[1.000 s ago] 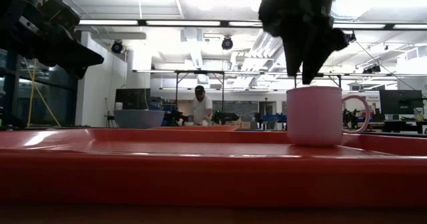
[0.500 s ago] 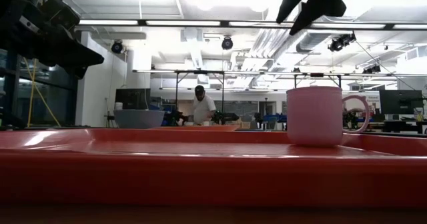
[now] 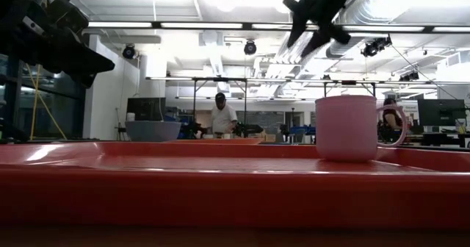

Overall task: Set up tray
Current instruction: Put the pink plate on the red serving tray to the bottom left of the purple mug

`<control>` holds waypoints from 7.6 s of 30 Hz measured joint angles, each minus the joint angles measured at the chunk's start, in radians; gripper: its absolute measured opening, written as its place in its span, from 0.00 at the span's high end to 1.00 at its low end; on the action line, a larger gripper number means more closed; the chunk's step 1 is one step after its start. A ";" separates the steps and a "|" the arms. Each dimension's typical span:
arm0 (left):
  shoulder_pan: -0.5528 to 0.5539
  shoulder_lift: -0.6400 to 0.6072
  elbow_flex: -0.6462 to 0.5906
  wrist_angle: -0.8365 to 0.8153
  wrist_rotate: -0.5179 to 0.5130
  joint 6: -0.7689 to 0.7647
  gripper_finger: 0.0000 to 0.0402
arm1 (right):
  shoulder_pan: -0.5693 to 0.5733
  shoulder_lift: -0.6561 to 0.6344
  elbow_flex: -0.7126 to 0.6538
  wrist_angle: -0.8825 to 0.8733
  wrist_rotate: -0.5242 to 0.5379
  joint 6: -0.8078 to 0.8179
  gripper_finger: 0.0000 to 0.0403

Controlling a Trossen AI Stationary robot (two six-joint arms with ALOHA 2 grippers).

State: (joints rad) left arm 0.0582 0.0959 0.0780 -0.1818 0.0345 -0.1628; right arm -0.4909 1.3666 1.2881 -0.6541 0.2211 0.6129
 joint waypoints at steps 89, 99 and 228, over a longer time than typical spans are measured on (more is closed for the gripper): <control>0.000 0.000 0.000 0.000 0.055 -0.175 0.84 | 0.055 0.422 -0.310 0.642 -0.345 0.386 0.50; 0.000 0.000 0.000 0.000 0.054 -0.175 0.84 | 0.141 0.422 -0.309 0.522 -0.264 0.403 0.50; 0.000 0.000 0.001 -0.001 0.053 -0.157 0.84 | 0.193 0.049 -0.310 0.573 0.152 0.216 1.00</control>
State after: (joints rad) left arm 0.0586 0.0959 0.0788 -0.1829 0.0872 -0.3195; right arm -0.2979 1.4156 0.9783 -0.0816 0.3732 0.8288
